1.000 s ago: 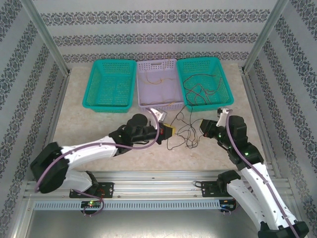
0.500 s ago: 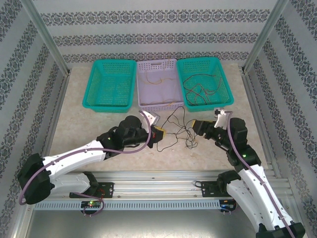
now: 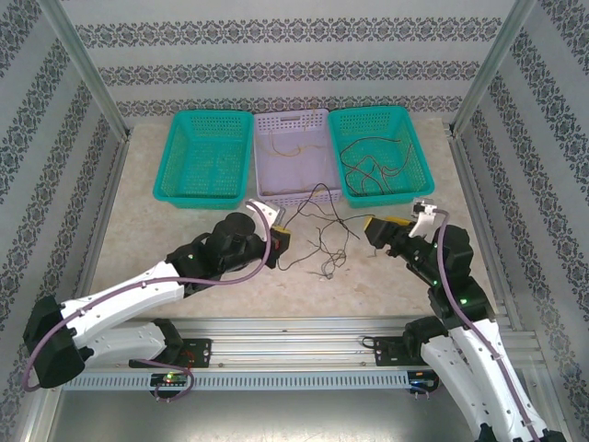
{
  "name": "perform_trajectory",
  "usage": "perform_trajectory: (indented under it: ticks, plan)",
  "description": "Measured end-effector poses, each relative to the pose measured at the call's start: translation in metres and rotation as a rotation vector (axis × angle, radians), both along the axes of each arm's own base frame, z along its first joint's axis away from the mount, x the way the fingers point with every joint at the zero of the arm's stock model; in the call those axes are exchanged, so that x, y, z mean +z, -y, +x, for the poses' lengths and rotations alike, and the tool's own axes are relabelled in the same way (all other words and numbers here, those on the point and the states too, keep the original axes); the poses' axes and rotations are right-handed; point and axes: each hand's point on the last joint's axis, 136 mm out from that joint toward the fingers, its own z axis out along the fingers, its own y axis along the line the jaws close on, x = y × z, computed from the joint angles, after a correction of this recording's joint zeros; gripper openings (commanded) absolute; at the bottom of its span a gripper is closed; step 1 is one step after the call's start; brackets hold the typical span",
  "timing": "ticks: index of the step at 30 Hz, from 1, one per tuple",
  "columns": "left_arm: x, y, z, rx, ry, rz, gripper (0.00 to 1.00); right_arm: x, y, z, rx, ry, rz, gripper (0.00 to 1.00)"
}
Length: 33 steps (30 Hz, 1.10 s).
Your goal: Untangle the cables
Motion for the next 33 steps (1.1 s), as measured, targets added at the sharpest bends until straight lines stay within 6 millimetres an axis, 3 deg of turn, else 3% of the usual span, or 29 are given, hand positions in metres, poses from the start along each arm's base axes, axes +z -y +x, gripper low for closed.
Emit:
perform_trajectory:
  ticks: [5,9,19,25,28,33]
  plan:
    - [0.006,-0.020,0.011,0.111,0.029,0.055,0.00,-0.027,0.021,0.007,-0.118,-0.109,-0.092,0.72]
    - [0.008,-0.036,0.018,0.191,0.037,0.115,0.00,-0.037,0.036,0.006,-0.183,-0.157,-0.173,0.73]
    - [0.027,-0.072,0.027,0.330,0.057,0.200,0.00,-0.005,0.081,-0.002,-0.375,-0.088,-0.264,0.81]
    - [0.036,-0.095,0.026,0.394,0.062,0.233,0.00,-0.008,0.092,-0.004,-0.417,-0.115,-0.280,0.81]
    - [0.040,-0.099,0.023,0.386,0.058,0.217,0.00,-0.005,0.083,-0.002,-0.373,-0.102,-0.235,0.81]
    - [0.040,-0.082,0.017,0.305,0.022,0.180,0.00,0.003,0.035,0.014,-0.161,-0.031,-0.043,0.81]
